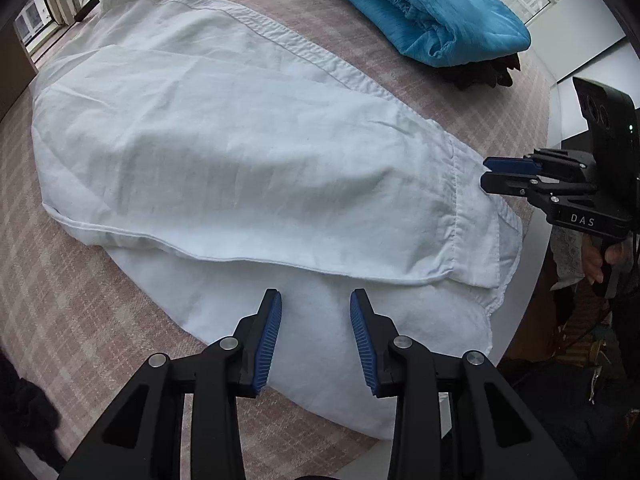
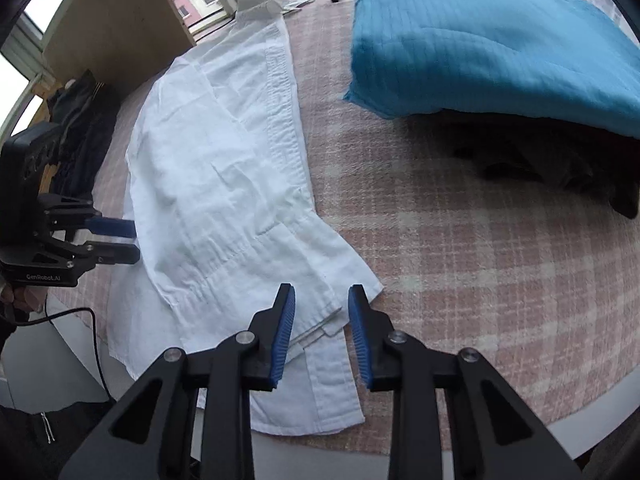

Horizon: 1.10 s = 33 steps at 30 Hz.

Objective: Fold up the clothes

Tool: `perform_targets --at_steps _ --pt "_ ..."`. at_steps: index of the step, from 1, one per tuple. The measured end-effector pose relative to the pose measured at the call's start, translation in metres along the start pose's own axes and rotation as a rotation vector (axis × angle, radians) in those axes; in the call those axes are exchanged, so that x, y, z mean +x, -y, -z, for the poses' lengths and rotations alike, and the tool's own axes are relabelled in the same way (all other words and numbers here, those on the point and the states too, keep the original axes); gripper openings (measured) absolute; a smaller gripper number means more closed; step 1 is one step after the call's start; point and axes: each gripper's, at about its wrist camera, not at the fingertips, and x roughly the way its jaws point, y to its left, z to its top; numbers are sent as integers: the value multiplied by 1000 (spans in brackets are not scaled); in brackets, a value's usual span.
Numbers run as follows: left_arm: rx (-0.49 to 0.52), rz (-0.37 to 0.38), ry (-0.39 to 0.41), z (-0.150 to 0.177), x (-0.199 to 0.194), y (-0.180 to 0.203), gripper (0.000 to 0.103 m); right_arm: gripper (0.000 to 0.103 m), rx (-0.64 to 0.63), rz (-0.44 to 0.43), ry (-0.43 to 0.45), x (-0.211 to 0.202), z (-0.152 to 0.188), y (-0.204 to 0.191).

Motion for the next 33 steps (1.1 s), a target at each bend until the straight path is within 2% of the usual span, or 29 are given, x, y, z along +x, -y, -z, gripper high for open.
perform_targets --at_steps 4,6,7,16,19,22,24,27,28,29,30,31,33 --pt "9 -16 -5 4 5 1 38 27 -88 29 -44 9 0 -9" --pt "5 -15 -3 5 6 0 39 18 -113 32 -48 8 -1 -10" --pt "4 -16 -3 5 6 0 40 5 -121 33 -46 6 -1 -10" --pt "4 -18 5 5 6 -1 44 3 -108 -49 -17 -19 -11 8" --pt "-4 -21 5 5 7 0 45 3 -130 -21 -24 -21 -15 10" --pt "-14 -22 5 4 7 0 46 3 -131 -16 -65 -13 -19 15" --pt "-6 -26 2 4 7 1 47 3 -148 -27 -124 -4 -17 13" --pt "-5 -32 0 3 7 1 47 7 -183 -13 -136 -5 -22 10" --pt "-5 -33 0 3 7 1 48 16 -199 -24 -123 -10 -27 8" --pt "-4 -33 0 3 7 1 48 31 -219 -25 -107 -13 -31 7" --pt "-3 -33 0 3 7 1 49 38 -240 -27 -97 -16 -36 6" --pt "-2 -33 0 2 7 1 51 44 -264 -31 -100 -15 -39 5" --pt "3 -35 -2 2 7 2 52 44 -311 -42 -110 -12 -45 4"
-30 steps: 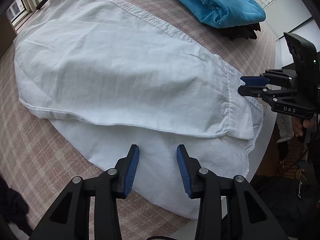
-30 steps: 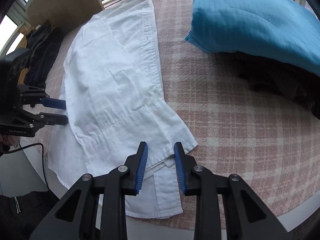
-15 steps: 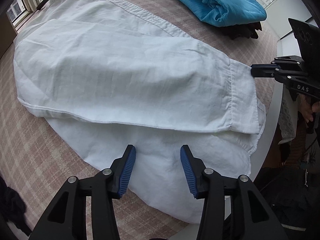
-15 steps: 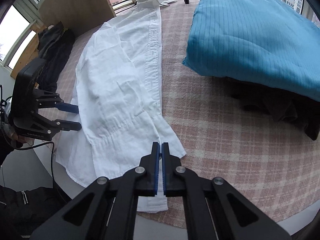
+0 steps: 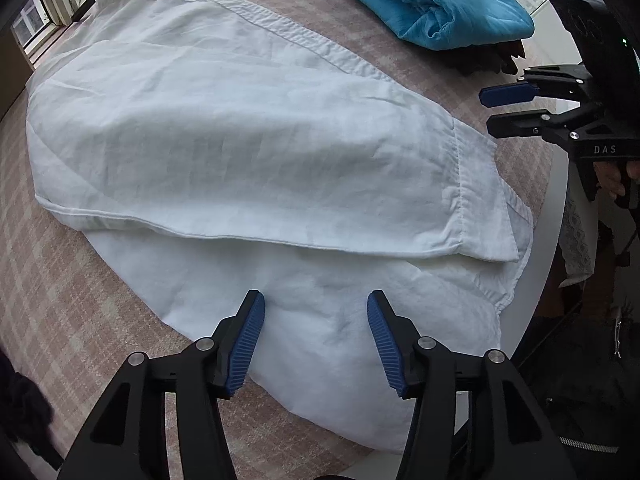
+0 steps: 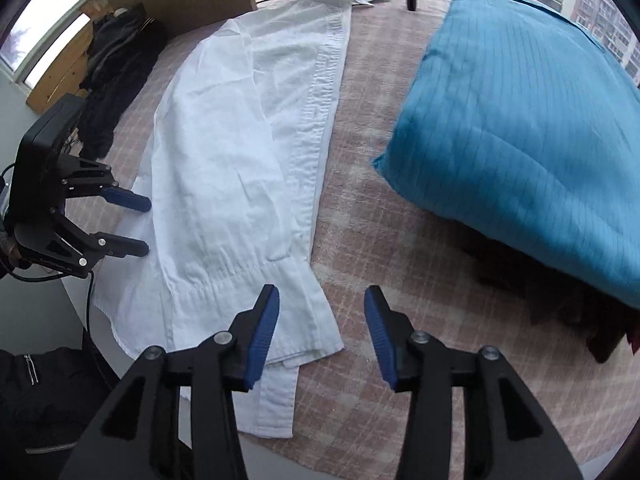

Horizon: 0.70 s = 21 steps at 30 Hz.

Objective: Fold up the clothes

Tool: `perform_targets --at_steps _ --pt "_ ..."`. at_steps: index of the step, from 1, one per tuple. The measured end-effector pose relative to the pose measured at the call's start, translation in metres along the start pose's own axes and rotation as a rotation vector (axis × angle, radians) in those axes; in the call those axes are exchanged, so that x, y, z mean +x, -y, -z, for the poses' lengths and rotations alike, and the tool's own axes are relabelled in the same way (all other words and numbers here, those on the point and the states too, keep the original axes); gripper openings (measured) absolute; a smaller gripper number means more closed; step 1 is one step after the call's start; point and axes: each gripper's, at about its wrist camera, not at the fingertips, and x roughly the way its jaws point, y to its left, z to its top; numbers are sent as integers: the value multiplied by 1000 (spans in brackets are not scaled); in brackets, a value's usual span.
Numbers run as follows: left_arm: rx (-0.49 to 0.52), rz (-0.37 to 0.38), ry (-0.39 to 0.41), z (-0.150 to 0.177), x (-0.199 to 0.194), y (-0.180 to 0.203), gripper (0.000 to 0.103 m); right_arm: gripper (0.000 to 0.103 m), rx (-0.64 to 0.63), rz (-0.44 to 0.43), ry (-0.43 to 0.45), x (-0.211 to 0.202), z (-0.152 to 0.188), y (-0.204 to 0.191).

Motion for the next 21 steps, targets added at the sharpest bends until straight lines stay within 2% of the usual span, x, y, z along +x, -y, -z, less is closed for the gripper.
perform_targets --at_steps 7,9,10,12,13,18,21 --pt "-6 0 -6 -2 -1 -2 52 44 -73 -65 -100 26 -4 2" --pt "-9 3 -4 -3 -2 -3 52 34 -79 -90 -117 25 -2 0" --pt "-9 4 -3 -3 -2 -3 53 20 -83 -97 -127 25 -1 -1" --pt "-10 6 -2 -3 -2 -4 53 17 -90 -85 -133 24 1 -4" --pt "-15 10 -1 -3 -3 -5 53 10 -93 -85 -132 22 1 -5" --pt "-86 60 13 -5 -15 -17 53 6 -46 -133 -90 1 0 -3" --pt "-108 59 45 -11 -25 -22 53 5 6 -177 -66 -9 0 4"
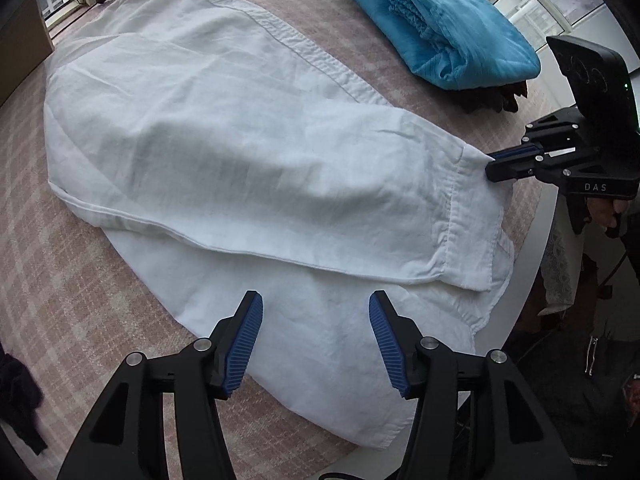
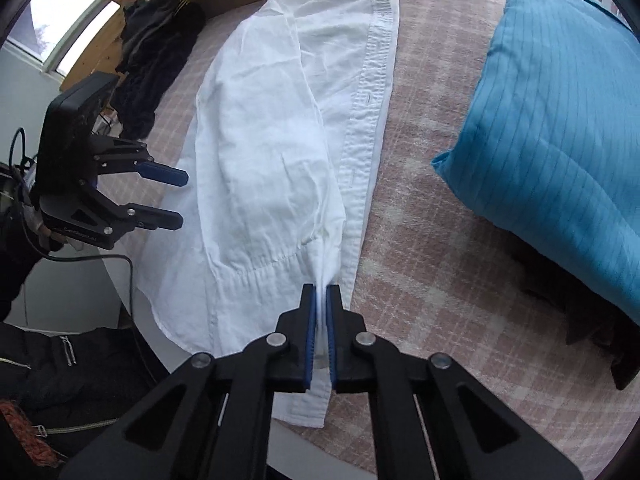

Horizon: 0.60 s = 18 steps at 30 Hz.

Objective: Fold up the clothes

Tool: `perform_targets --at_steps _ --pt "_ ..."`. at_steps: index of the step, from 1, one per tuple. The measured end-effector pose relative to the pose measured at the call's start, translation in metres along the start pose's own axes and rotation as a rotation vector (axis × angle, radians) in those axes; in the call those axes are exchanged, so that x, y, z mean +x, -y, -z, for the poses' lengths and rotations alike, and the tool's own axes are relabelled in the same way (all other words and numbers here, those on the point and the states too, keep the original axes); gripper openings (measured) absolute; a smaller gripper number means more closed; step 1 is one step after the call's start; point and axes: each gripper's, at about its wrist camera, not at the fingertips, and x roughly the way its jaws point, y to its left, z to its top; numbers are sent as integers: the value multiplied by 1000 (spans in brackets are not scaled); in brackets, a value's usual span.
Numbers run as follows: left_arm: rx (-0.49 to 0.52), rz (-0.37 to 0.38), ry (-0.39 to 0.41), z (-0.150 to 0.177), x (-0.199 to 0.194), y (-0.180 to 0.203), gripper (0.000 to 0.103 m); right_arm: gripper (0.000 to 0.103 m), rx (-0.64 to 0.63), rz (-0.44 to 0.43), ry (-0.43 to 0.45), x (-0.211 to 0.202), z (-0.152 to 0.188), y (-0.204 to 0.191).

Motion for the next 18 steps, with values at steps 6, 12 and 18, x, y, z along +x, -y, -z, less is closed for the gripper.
perform_targets --at_steps 6,12,18 --pt "-117 68 8 -10 8 -3 53 5 35 -2 -1 0 5 6" --pt "-300 117 64 -15 23 -20 54 5 50 12 -5 4 11 10" --pt "-385 177 120 -20 20 -24 18 5 72 13 0 7 12 12"
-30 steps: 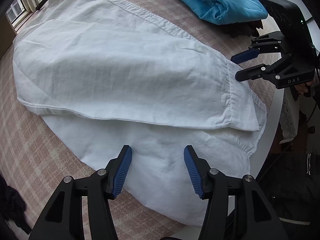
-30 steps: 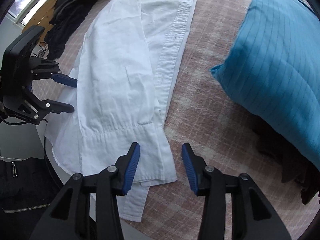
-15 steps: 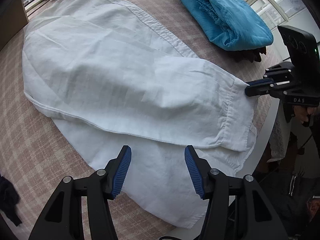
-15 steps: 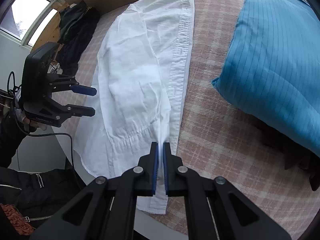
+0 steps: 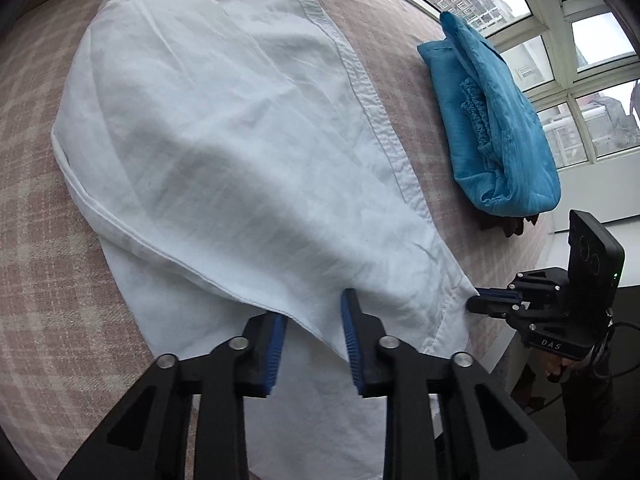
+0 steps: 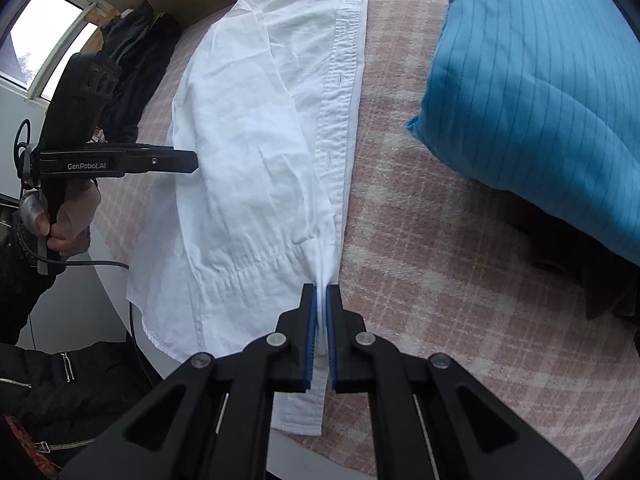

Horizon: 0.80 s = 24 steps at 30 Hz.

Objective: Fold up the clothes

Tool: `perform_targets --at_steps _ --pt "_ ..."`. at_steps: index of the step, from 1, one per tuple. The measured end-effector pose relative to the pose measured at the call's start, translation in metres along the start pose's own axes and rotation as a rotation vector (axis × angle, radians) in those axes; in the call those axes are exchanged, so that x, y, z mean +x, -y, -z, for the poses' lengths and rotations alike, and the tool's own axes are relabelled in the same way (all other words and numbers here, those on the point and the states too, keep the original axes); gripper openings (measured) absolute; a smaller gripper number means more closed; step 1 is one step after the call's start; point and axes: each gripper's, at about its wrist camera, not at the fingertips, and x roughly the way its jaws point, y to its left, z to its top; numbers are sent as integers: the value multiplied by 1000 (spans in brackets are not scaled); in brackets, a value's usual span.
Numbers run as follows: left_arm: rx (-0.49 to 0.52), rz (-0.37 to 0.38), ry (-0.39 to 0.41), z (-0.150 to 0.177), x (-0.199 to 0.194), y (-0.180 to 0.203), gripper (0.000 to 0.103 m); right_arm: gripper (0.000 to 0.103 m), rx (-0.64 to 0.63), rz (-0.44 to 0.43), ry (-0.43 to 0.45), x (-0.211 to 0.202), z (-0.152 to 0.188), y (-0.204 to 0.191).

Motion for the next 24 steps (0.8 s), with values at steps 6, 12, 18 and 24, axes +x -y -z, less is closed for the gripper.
perform_targets --at_steps 6,12,18,24 --pt "32 11 20 2 -23 3 3 5 60 -73 31 -21 0 0" --pt "67 20 51 4 -56 3 2 5 144 -166 75 -35 1 -18" --pt "89 35 60 9 -89 -1 2 5 236 -346 145 -59 9 -47" --pt "132 15 65 16 -97 1 8 5 405 -602 194 -54 20 -48"
